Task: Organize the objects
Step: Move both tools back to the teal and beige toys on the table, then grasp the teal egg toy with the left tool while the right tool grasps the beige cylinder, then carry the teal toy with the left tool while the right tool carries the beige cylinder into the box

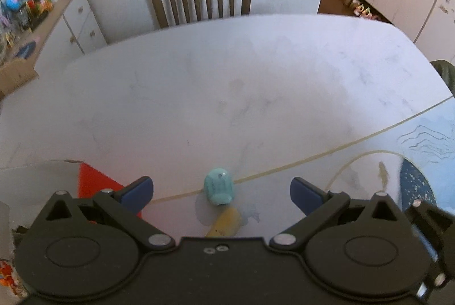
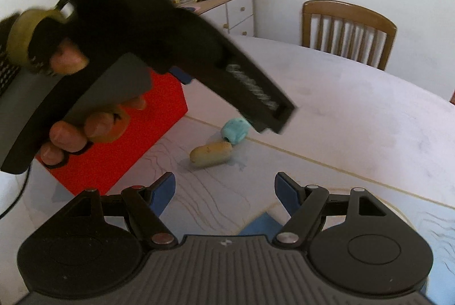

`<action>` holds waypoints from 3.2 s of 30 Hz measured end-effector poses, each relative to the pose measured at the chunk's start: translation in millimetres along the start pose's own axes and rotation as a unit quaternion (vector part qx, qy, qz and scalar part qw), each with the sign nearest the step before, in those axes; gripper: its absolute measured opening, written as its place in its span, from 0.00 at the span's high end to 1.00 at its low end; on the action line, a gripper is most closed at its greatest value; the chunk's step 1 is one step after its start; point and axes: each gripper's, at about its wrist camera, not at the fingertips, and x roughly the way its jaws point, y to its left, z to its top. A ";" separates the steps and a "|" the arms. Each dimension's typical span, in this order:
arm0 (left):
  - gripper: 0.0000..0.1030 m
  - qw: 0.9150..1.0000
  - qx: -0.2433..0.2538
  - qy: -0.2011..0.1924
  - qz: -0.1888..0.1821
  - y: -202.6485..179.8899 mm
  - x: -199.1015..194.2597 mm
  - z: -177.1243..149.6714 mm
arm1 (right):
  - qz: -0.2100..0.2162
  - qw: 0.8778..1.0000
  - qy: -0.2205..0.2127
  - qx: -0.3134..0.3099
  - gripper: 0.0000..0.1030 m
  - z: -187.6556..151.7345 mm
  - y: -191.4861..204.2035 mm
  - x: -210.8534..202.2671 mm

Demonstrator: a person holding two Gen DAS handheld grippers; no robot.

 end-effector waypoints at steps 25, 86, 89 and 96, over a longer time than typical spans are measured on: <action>0.32 0.997 -0.032 0.069 -0.007 8.2 55.9 8.1 | 0.007 0.999 0.004 -0.046 0.26 -2.5 9.8 72.2; 0.72 0.995 -0.031 -0.083 -0.044 41.9 -141.4 -56.5 | -0.001 0.995 -0.071 -0.073 0.51 45.8 76.6 -127.1; 0.72 0.994 -0.035 -0.093 -0.041 57.3 -154.1 -66.7 | 0.006 0.994 -0.077 -0.082 0.51 54.3 90.8 -131.5; 0.72 0.994 -0.052 -0.096 -0.027 101.0 -168.2 -88.7 | 0.025 0.992 -0.081 -0.091 0.51 66.7 125.4 -134.9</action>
